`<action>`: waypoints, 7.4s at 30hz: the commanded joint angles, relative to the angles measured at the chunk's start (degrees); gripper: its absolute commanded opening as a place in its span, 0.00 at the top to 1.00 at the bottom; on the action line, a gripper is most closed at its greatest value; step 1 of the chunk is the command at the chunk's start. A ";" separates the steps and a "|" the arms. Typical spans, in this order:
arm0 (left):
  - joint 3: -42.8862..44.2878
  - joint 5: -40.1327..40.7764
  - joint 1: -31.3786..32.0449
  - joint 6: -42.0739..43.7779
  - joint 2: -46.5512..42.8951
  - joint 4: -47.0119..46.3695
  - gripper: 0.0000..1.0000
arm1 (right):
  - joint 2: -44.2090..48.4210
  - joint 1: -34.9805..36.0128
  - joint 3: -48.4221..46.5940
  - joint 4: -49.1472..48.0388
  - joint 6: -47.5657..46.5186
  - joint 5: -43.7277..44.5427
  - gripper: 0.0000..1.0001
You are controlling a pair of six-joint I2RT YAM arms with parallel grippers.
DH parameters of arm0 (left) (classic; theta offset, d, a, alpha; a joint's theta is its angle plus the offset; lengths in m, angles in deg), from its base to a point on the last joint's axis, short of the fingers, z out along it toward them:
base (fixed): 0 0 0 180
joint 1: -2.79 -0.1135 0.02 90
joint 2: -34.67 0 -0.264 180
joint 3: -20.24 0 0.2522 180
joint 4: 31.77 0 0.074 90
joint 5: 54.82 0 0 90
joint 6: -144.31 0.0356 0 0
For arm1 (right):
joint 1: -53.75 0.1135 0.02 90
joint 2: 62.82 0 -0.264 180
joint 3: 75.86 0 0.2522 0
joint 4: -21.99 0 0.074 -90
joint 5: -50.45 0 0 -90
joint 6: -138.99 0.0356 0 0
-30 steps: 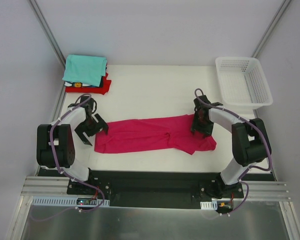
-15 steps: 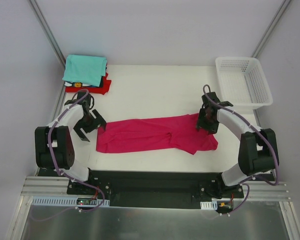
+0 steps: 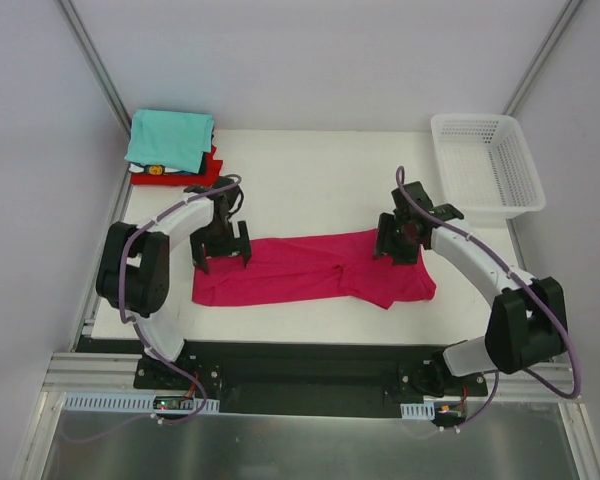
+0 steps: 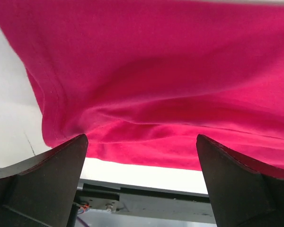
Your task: Fold and stack the t-shirts
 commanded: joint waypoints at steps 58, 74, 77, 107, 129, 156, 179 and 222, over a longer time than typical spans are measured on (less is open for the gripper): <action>-10.51 -9.47 40.88 -28.68 -2.70 -2.16 0.01 | -47.35 4.83 -49.39 12.08 -8.07 -14.11 0.19; 12.07 6.61 36.92 -19.99 -7.54 20.16 0.01 | -25.40 4.83 -37.19 13.84 -11.32 -4.00 0.16; 16.12 8.28 34.56 -15.69 -7.62 21.66 0.01 | -17.51 4.92 -30.63 12.09 -10.09 -4.08 0.17; 57.69 -43.72 17.23 18.42 30.95 11.82 0.02 | 25.95 21.26 1.22 5.05 -2.44 -16.73 0.15; 63.32 -70.64 13.81 -10.20 48.18 -34.47 0.03 | 37.55 23.64 4.48 7.33 -3.59 -24.57 0.04; 55.50 -62.30 4.84 -12.34 49.68 -41.72 0.06 | 42.48 23.63 4.48 12.09 -3.32 -24.12 0.04; 36.54 1.03 2.73 5.16 10.77 7.86 0.01 | 6.67 17.57 -5.44 11.65 4.15 14.71 0.04; 8.83 3.89 1.68 2.95 -22.92 9.53 0.01 | -45.76 -2.56 -44.81 12.87 -5.61 -0.30 0.04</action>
